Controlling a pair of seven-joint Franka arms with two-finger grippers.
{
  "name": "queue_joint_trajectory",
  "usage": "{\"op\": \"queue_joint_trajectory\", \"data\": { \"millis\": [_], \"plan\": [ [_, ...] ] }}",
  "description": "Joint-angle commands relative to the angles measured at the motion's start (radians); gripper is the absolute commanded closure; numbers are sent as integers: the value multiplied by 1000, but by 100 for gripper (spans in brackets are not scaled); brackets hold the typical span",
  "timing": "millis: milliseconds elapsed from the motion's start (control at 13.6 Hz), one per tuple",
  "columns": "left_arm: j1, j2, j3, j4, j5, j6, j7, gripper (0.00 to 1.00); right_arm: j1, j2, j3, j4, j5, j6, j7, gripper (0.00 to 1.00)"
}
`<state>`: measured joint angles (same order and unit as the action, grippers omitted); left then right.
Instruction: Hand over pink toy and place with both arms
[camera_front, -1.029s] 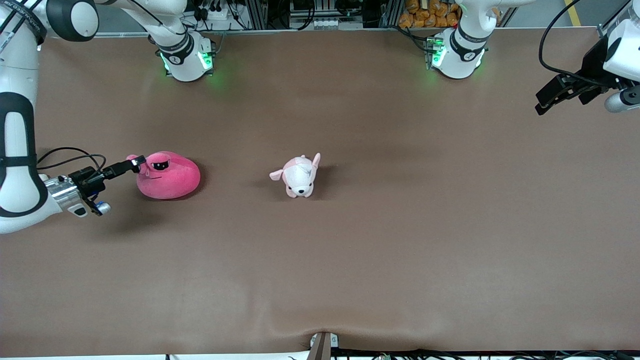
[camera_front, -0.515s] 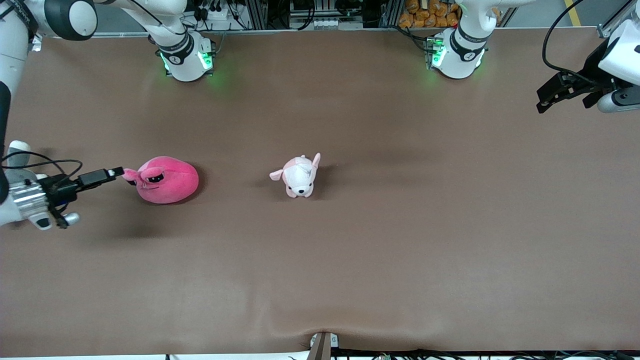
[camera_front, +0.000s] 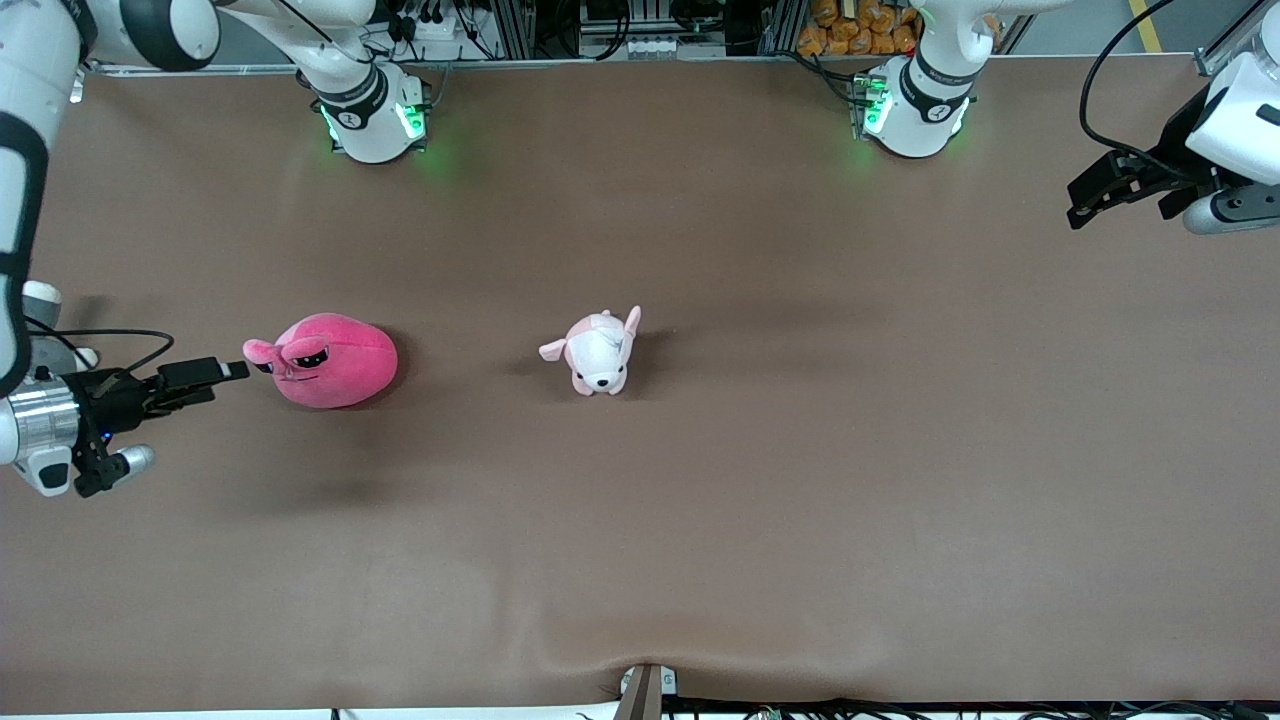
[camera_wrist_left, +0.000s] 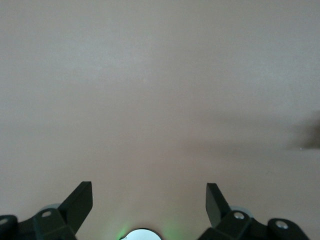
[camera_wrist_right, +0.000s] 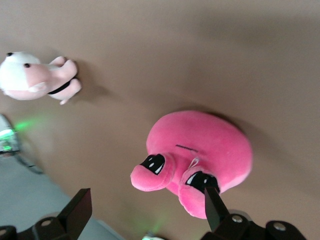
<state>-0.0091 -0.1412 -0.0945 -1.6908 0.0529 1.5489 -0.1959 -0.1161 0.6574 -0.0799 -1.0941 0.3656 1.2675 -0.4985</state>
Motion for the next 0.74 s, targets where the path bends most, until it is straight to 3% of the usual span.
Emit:
{"op": "queue_joint_trajectory", "data": {
  "millis": [0,368,662],
  "plan": [
    [1,-5,6,10,-1,2,-4,0,68,-164,2,-33,-140,88,8,0],
    [1,-20,6,8,-2,0,-4,0,111,-366,2,-136,-257,161,73,0],
    [1,-14,7,32,7,-13,18,0,110,-560,3,-360,-297,265,150,0]
  ]
}}
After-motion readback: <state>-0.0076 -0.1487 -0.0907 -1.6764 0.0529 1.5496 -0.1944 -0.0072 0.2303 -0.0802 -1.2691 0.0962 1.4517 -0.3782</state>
